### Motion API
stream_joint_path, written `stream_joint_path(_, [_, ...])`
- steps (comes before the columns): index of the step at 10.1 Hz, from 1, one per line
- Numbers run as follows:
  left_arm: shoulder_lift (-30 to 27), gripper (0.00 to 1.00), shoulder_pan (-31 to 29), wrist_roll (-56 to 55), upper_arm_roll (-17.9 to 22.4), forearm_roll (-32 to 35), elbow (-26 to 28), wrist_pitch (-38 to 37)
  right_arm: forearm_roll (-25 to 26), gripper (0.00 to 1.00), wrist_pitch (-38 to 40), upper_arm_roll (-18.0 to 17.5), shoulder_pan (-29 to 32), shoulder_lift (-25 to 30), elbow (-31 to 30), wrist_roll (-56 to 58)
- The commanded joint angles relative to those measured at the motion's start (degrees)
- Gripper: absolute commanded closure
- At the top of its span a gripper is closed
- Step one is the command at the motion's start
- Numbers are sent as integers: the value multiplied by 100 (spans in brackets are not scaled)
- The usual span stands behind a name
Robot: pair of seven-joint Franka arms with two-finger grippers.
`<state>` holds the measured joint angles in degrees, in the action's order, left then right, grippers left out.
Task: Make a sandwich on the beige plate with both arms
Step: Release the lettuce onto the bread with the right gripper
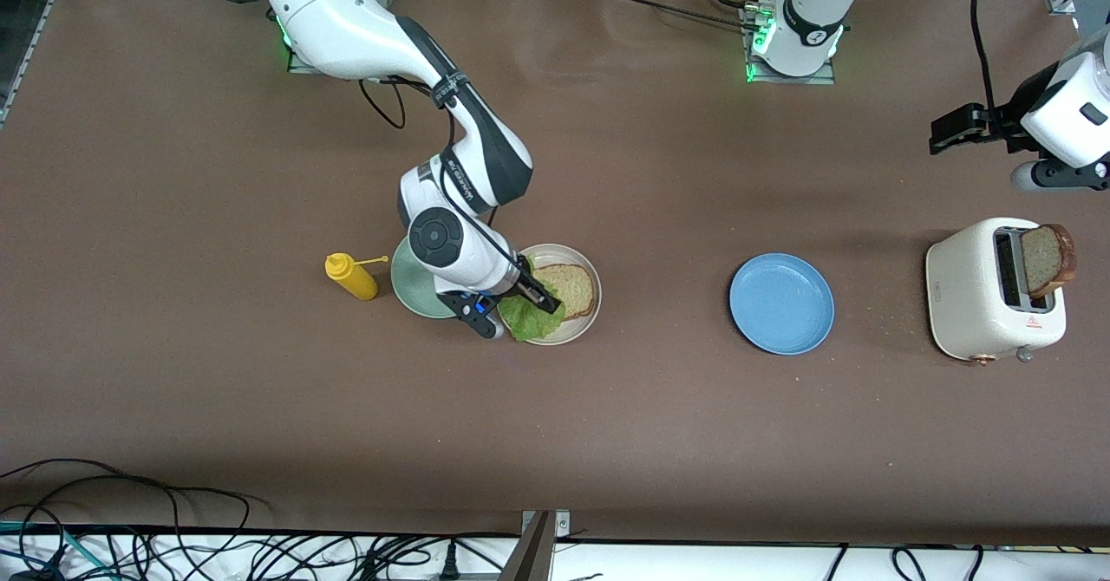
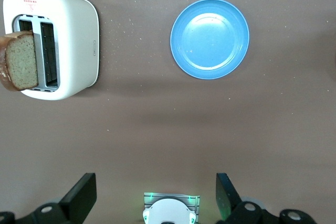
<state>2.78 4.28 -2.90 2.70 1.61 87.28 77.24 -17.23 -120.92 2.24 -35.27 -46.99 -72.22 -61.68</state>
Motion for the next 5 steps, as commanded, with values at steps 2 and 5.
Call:
stream_joint_path(2, [65, 0, -41, 44, -15, -38, -141, -95, 483, 0, 1155, 433, 20, 566, -38, 1310])
stream_joint_path(5, [109, 0, -33, 44, -15, -29, -141, -86, 484, 0, 2508, 1249, 20, 997, -73, 3295])
